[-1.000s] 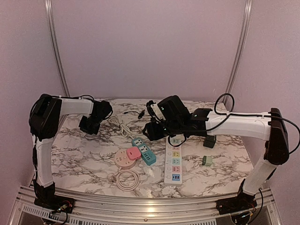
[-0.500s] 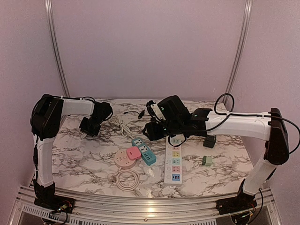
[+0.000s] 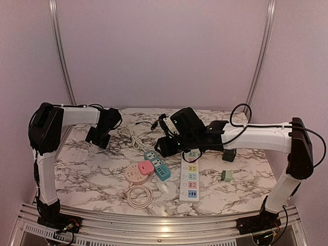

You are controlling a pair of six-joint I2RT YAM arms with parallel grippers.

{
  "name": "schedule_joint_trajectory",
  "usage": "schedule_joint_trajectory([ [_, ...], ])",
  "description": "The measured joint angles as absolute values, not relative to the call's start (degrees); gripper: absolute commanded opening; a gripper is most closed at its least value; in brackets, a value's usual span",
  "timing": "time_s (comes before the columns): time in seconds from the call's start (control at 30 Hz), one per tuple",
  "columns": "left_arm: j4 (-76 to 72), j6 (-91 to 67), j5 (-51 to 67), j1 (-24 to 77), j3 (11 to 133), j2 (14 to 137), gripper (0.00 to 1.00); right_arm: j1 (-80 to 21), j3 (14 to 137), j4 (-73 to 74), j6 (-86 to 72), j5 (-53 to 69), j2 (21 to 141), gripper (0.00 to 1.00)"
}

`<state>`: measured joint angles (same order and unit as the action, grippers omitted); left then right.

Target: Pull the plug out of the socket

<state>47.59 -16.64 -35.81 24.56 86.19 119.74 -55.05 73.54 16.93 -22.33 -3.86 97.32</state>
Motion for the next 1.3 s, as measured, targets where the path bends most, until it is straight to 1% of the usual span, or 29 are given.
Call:
schedule_joint_trajectory([
  [0.07, 47.18, -16.71, -34.72, 24.58, 85.43, 117.89, 0.69, -55.02, 73.32, 16.64, -22.57, -3.22, 97.8, 0.57],
  [0.2, 46.41, -16.67, -32.1, 24.64, 83.74, 113.47, 0.72, -55.02, 72.84, 16.25, -22.96, -1.85, 99.09, 0.58],
  [0.43, 42.59, -18.0, -23.0, 25.56, 77.91, 105.08, 0.73, -55.02, 72.2, 14.83, -23.79, 2.13, 101.82, 0.59],
  [0.67, 34.41, -22.85, -8.62, 29.23, 65.67, 94.37, 0.73, -54.85, 70.54, 12.05, -24.75, 7.81, 104.44, 0.59],
  [0.8, 29.28, -26.57, -0.62, 31.33, 58.67, 89.27, 0.73, -53.91, 68.6, 9.78, -25.96, 12.47, 105.47, 0.63],
  [1.0, 25.58, -29.34, 4.51, 32.91, 53.84, 87.07, 0.73, -53.06, 64.12, 6.48, -27.77, 19.97, 105.67, 0.69],
  [1.3, 22.87, -30.26, 7.16, 32.95, 53.12, 87.07, 0.73, -54.08, 62.59, 3.33, -27.92, 25.45, 106.28, 0.72],
])
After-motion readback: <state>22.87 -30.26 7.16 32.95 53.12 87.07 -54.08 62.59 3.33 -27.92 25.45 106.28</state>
